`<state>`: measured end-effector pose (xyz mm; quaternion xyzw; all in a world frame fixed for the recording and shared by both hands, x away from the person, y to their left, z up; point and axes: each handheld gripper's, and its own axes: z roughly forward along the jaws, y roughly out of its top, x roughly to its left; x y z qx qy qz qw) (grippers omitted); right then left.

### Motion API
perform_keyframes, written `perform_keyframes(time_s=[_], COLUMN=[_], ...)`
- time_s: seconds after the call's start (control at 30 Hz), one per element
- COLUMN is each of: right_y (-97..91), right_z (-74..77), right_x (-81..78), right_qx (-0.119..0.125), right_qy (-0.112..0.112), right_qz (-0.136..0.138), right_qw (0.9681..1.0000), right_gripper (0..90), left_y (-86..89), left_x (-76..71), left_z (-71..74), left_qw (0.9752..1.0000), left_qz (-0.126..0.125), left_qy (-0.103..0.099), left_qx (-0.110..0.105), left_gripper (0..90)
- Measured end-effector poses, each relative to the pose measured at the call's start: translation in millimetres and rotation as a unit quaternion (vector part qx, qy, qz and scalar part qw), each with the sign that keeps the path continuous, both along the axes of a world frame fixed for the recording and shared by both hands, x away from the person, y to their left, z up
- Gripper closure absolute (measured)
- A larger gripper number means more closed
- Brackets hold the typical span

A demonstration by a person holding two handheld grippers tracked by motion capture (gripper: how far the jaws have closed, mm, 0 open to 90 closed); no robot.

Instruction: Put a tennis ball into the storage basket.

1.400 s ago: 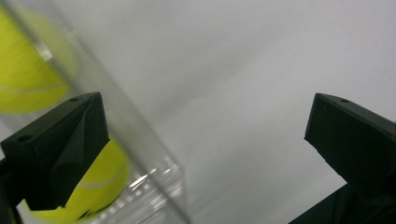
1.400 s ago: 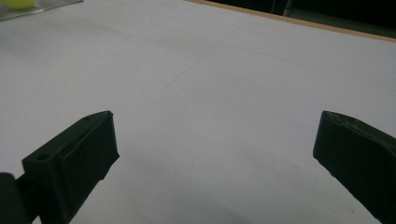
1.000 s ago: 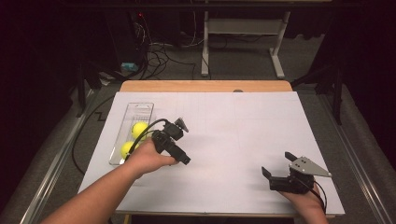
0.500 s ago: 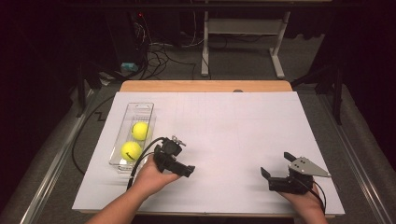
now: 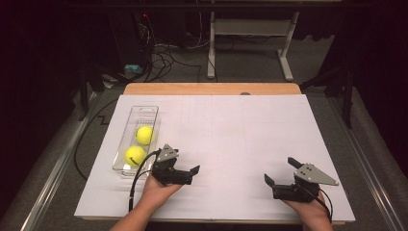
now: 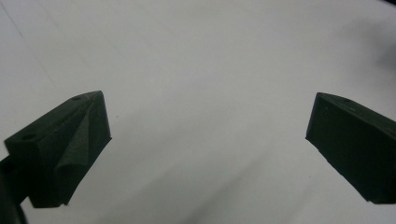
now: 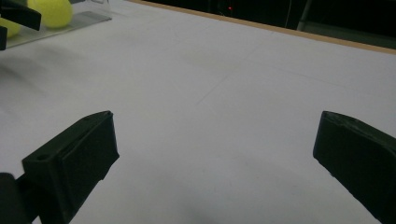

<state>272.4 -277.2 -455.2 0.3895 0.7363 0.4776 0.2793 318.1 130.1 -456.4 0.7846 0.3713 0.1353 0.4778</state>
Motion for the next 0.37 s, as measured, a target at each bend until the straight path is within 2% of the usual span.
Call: perform_keyframes(time_s=[0.07,0.13,0.23,0.37], right_y=[1.2,1.1,-0.8,-3.0], right_z=[0.8,1.7,2.1,1.2], right_x=[-1.7,-3.4,-5.4,-3.8], right_qx=[0.006,0.013,0.022,0.024], right_qy=[-0.004,-0.007,-0.01,-0.007], right_qz=[-0.001,-0.005,-0.011,-0.021], right_qw=[1.0,0.9999,0.9997,0.9995], right_gripper=[0.0,0.0,0.0,0.0], left_y=[4.4,9.8,14.6,18.4], left_x=[-5.1,-9.8,-11.4,-8.4], left_z=[2.0,1.8,-0.3,-2.6], left_qw=[0.9992,0.9976,0.9965,0.9971], left_qz=[-0.005,0.0,0.004,0.002], left_qy=[-0.032,-0.054,-0.067,-0.056], left_qx=[-0.025,-0.043,-0.05,-0.053], left_gripper=[0.4,0.4,0.1,0.1])
